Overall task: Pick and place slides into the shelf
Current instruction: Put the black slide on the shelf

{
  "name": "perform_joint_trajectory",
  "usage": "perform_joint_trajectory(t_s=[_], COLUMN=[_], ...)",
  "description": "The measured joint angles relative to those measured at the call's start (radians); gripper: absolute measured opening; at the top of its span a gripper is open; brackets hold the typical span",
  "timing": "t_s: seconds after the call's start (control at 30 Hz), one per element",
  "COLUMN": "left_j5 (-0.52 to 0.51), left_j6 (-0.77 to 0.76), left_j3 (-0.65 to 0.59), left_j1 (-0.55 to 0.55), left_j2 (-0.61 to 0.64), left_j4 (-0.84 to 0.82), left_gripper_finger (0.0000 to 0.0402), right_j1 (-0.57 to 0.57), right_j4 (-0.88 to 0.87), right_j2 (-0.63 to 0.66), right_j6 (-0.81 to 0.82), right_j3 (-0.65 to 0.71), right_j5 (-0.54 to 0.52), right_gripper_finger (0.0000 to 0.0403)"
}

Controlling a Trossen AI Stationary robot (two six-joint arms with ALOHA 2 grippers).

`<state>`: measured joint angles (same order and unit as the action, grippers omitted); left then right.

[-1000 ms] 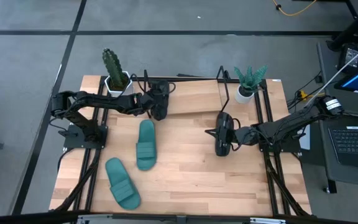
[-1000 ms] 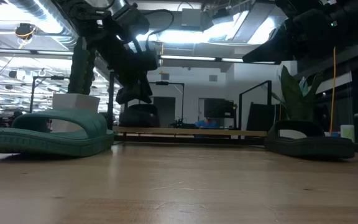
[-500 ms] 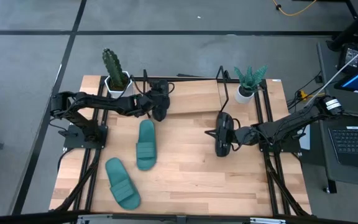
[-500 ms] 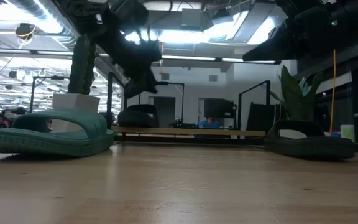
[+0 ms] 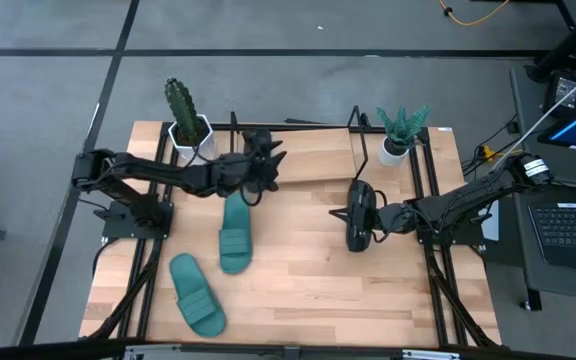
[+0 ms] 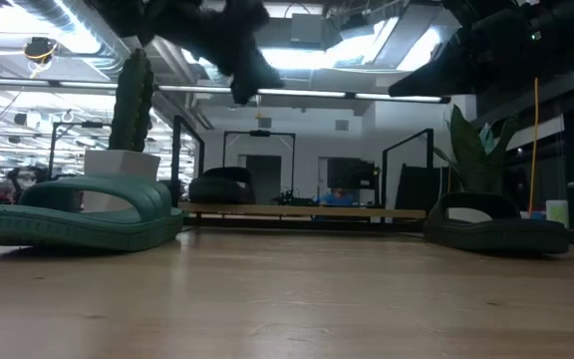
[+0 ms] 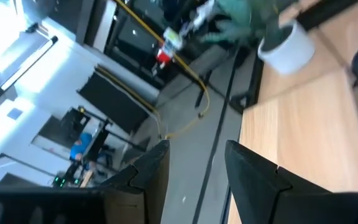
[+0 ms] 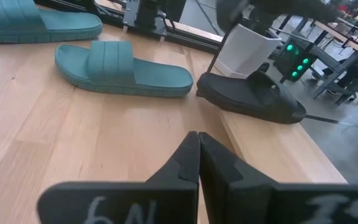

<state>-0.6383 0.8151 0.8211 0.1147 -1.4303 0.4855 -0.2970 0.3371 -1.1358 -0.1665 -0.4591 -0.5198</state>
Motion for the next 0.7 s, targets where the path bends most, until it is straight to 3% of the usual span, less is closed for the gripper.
perform_joint_trajectory(t_s=[0.4,0.57,0.7], left_j5=[-0.033,-0.037,-0.034], left_j6=[-0.114,-0.145,-0.262], left_j3=[0.0,0.0,0.0], left_j1=[-0.21,-0.281,-0.335], left_j2=[0.164,0.191,0.195], left_j4=[0.002,-0.019,-0.122], left_gripper_finger=[0.0147,0.0147,0.0147], right_j1=[0.0,0.0,0.0], right_j4=[0.112,0.087,-0.002], right_j2=[0.0,0.0,0.0], right_j6=[-0.142,-0.168,-0.168], right_j3=[-0.004,-0.052,-0.107], right_j5=[-0.002,-0.002,-0.002], right_gripper_finger=[0.0005,0.0005,0.0005])
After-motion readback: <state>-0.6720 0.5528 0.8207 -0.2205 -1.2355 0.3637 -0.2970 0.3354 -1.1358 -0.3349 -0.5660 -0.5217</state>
